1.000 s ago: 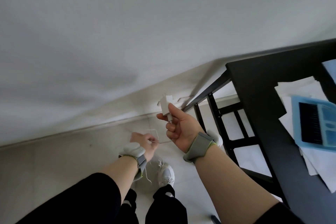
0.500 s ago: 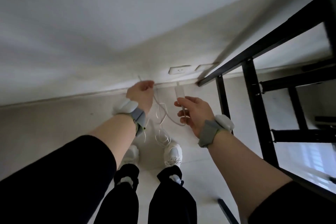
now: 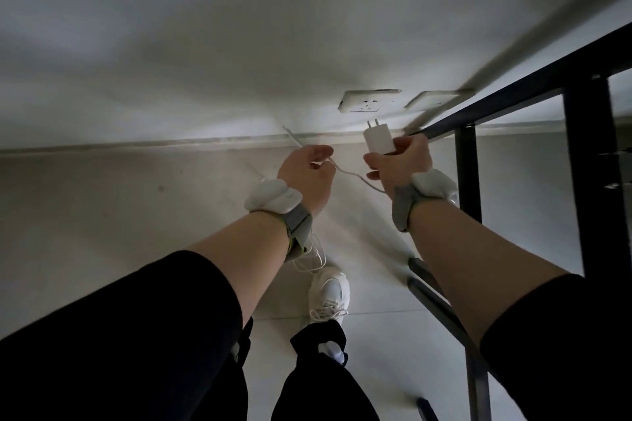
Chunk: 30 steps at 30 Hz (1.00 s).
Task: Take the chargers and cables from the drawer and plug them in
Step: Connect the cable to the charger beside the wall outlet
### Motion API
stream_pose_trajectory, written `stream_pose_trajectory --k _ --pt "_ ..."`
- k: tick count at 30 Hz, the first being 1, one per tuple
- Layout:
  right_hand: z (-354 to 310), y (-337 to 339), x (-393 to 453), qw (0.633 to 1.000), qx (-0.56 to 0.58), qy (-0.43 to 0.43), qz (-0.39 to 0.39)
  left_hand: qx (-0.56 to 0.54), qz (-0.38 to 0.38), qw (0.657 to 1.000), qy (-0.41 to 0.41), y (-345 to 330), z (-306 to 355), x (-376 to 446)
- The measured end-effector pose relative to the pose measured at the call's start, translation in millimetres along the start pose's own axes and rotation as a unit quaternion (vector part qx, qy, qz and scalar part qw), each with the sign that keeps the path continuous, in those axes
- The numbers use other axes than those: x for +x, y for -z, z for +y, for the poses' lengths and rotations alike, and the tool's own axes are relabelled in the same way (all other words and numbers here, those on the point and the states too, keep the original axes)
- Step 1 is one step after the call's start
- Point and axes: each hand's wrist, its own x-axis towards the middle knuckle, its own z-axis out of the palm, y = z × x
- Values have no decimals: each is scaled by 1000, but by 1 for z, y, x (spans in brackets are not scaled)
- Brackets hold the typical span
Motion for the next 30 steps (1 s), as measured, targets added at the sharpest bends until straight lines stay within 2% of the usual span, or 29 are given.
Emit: stream_pose_trajectory --k 11,21,30 --pt "0 -31 29 999 34 -1 28 -19 -17 999 40 -22 -14 34" --pt "6 -39 33 996 21 46 74 -23 -37 998 41 -25 -21 36" --pt "4 -44 30 993 12 54 101 4 -60 997 44 -25 -35 37"
